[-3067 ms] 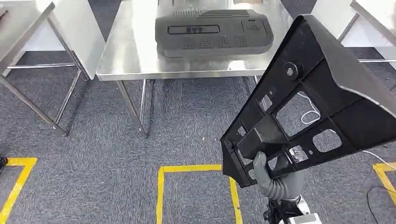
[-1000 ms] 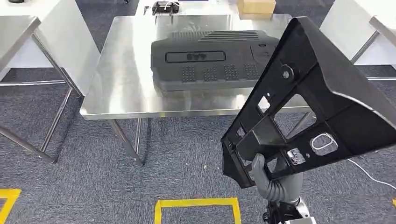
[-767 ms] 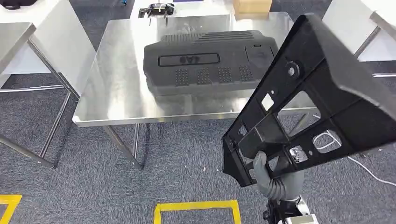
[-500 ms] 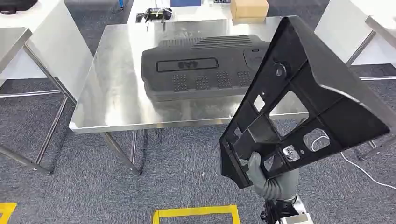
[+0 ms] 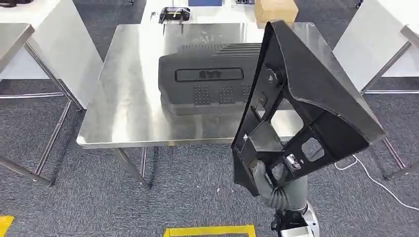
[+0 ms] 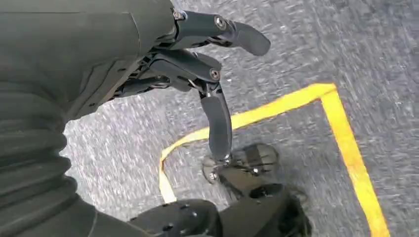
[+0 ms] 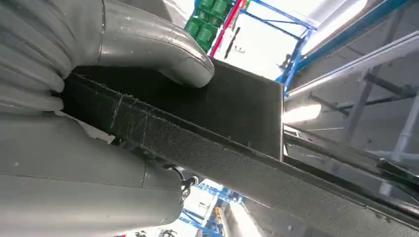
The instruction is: Take the parts from the cabinet and place them on the table.
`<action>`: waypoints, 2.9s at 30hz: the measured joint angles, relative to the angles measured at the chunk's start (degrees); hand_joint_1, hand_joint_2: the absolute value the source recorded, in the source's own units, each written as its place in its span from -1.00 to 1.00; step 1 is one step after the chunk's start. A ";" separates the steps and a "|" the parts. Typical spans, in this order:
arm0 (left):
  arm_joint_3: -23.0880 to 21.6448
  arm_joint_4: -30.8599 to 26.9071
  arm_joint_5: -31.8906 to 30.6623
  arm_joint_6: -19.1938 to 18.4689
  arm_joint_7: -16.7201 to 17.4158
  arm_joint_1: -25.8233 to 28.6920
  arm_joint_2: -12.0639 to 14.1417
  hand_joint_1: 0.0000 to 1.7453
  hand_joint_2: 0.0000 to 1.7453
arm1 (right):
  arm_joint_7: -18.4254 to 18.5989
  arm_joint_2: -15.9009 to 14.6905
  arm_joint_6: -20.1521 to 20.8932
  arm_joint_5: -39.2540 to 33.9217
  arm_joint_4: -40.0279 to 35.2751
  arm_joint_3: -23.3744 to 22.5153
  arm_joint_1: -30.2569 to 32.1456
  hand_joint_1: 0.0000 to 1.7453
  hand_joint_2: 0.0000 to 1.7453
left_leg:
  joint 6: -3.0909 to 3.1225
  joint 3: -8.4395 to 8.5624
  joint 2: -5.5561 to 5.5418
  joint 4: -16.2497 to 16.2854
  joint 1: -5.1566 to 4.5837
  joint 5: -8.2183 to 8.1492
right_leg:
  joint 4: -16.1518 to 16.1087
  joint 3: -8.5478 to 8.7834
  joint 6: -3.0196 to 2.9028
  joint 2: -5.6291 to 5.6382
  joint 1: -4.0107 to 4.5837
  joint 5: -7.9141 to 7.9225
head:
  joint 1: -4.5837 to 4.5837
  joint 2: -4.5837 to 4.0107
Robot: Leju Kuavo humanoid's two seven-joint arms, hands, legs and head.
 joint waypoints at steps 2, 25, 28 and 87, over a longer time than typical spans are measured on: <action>0.04 -0.04 0.00 0.00 0.02 -0.35 0.02 -1.00 1.00 | 0.64 -0.07 -1.01 2.33 0.11 0.31 -0.71 1.00 1.00 | -0.82 0.25 -0.04 -0.15 -0.09 -0.59 | -0.39 0.68 -1.95 -0.26 0.59 -1.19 | -0.29 0.00; -1.05 -0.06 -3.15 -1.18 0.96 -2.12 0.15 -1.00 1.00 | 29.92 -6.47 -2.39 61.26 17.94 6.29 -29.88 1.00 1.00 | -0.16 -5.94 0.36 0.82 0.92 4.39 | 15.94 -4.58 -1.05 0.32 -0.75 -9.45 | -0.12 0.00; -1.53 -0.06 -3.26 -1.18 1.22 -2.30 0.15 -1.00 1.00 | 32.37 -7.56 -1.23 64.13 23.88 7.36 -32.72 1.00 1.00 | -0.13 -4.76 -0.24 0.82 0.73 3.54 | 10.64 -5.58 0.15 0.32 -0.73 -4.85 | -0.05 0.00; -5.18 -0.06 -4.33 0.24 3.87 -4.23 0.11 -1.00 1.00 | 16.26 -16.02 -20.07 63.69 75.08 2.76 -47.91 -1.00 -1.00 | -1.32 -7.44 0.13 0.58 0.77 6.52 | -2.26 3.41 -0.49 -0.11 -0.38 -1.19 | -0.27 0.00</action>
